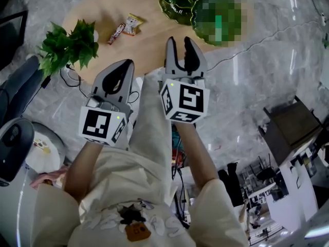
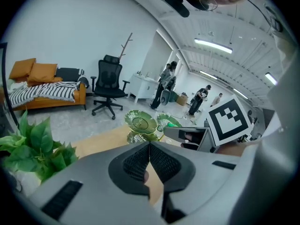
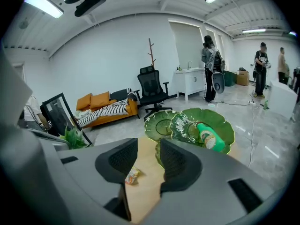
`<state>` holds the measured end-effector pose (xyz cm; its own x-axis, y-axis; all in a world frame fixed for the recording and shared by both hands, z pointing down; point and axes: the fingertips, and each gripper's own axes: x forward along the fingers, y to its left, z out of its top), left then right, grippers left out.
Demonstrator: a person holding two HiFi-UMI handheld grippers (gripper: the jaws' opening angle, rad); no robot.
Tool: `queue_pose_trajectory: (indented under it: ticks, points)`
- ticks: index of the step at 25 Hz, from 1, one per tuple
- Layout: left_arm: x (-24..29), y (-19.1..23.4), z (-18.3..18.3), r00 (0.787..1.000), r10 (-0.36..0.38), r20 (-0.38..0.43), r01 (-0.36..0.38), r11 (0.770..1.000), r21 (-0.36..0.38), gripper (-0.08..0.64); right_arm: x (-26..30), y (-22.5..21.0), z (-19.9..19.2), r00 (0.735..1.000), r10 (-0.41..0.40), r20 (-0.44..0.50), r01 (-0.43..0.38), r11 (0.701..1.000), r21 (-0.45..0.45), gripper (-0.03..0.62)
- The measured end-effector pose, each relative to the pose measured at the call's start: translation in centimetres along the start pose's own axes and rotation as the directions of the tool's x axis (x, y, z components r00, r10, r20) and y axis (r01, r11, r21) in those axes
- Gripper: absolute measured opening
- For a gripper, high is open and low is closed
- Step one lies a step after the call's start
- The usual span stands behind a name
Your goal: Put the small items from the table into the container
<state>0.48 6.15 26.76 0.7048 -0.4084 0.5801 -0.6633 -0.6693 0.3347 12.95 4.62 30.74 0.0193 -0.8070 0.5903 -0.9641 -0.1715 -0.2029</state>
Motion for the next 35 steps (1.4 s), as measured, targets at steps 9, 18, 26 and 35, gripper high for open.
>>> queue_pose_trajectory:
  ticks: [9,18,26,35]
  points:
    - [-2.3,3.3,-1.2,0.999,0.051,0.002,-0.051,0.998,-0.044,0.009,1.3,3.6,-1.5,0.998,0.042,-0.036,-0.043,0.999,-0.022,0.152]
    - [-3.6,6.7,-3.0,0.997,0.08,-0.003,-0.08,0.994,-0.072,0.009,3.6,6.8,-3.6,0.996,0.063,-0.068,-0.065,0.997,-0.033,0.104]
    - [-3.9,8.8,-5.0,0.996,0.083,-0.028,-0.086,0.99,-0.11,0.009,5.2,9.2,-6.1,0.988,0.107,-0.113,-0.113,0.992,-0.052,0.084]
    - [-3.8,10.5,-6.8,0.995,0.089,-0.041,-0.093,0.989,-0.117,0.009,7.0,11.3,-8.9,0.977,0.146,-0.155,-0.156,0.986,-0.053,0.074]
